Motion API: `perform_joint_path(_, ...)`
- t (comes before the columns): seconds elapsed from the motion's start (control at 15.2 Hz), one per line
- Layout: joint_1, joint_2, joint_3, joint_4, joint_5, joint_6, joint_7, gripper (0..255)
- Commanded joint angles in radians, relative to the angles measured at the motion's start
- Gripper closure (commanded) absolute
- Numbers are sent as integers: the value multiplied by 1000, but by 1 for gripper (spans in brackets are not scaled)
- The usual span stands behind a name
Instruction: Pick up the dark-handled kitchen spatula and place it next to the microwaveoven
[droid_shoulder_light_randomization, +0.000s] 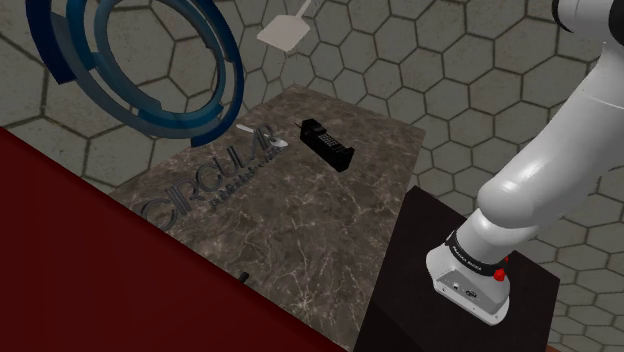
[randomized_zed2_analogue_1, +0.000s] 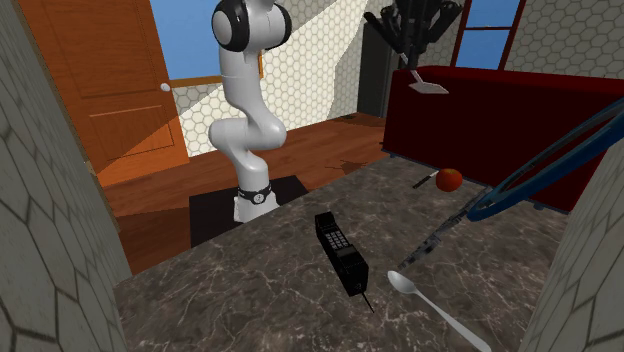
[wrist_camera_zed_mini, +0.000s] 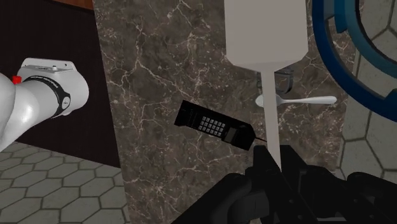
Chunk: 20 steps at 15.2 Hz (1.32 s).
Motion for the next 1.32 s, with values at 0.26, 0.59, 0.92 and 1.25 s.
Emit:
perform_joint_path(0.26, 48, 26, 31, 71, -25, -60, 63, 255)
perform_joint_path(0.59, 93, -20, 76, 31, 15, -58, 170, 255)
perform_joint_path(0.92, 170, -11, 141, 38, 9, -71, 309, 255)
perform_joint_path(1.25, 298, 62, 216, 90, -58, -99, 481, 255)
